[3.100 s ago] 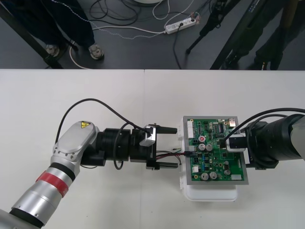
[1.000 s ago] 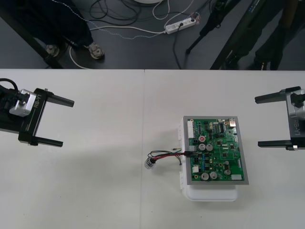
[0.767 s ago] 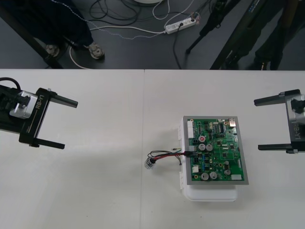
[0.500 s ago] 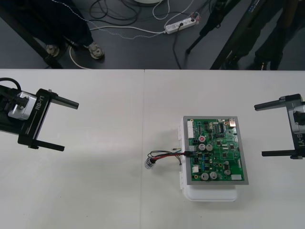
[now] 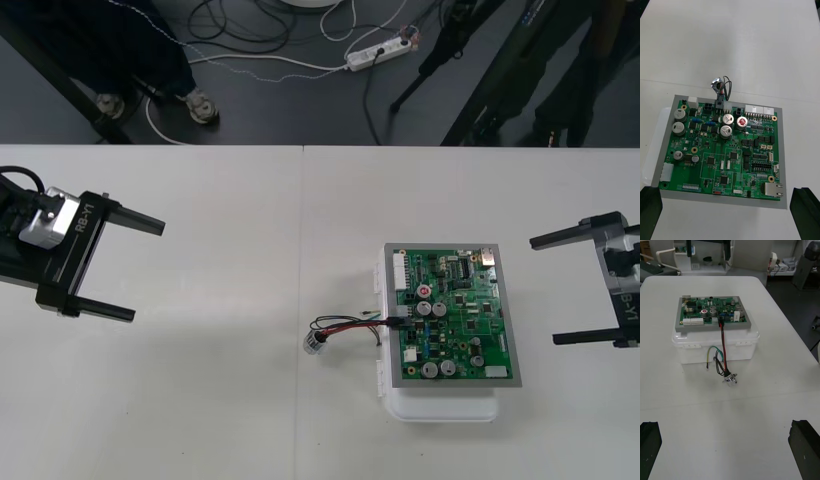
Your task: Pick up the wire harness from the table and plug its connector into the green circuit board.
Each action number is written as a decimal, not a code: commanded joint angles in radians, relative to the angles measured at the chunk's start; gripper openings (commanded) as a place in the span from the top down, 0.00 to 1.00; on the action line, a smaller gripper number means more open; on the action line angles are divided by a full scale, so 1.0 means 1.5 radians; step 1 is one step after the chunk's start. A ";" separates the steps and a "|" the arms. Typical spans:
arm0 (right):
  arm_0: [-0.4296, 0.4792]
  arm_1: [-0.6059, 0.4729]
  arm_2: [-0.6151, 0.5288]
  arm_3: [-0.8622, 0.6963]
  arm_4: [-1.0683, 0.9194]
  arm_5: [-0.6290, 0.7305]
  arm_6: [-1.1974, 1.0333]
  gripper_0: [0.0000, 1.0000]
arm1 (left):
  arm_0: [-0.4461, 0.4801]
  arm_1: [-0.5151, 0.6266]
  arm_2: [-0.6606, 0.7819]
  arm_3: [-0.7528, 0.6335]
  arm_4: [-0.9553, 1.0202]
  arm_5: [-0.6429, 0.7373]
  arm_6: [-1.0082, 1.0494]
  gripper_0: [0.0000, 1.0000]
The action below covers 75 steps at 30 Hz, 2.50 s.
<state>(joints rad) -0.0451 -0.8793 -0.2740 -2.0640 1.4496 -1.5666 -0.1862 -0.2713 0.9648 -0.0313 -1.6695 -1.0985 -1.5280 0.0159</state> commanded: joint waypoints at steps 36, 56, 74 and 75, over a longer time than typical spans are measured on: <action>0.006 -0.018 0.014 -0.020 0.023 -0.003 -0.112 0.00 | 0.014 0.028 -0.008 -0.030 0.004 -0.010 0.051 0.00; 0.006 -0.018 0.014 -0.020 0.023 -0.003 -0.112 0.00 | 0.014 0.028 -0.008 -0.030 0.004 -0.010 0.051 0.00; 0.006 -0.018 0.014 -0.020 0.023 -0.003 -0.112 0.00 | 0.014 0.028 -0.008 -0.030 0.004 -0.010 0.051 0.00; 0.006 -0.018 0.014 -0.020 0.023 -0.003 -0.112 0.00 | 0.014 0.028 -0.008 -0.030 0.004 -0.010 0.051 0.00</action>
<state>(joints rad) -0.0448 -0.8793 -0.2675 -2.0644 1.4777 -1.5666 -0.3435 -0.2664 0.9649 -0.0315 -1.6878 -1.0985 -1.5280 0.0383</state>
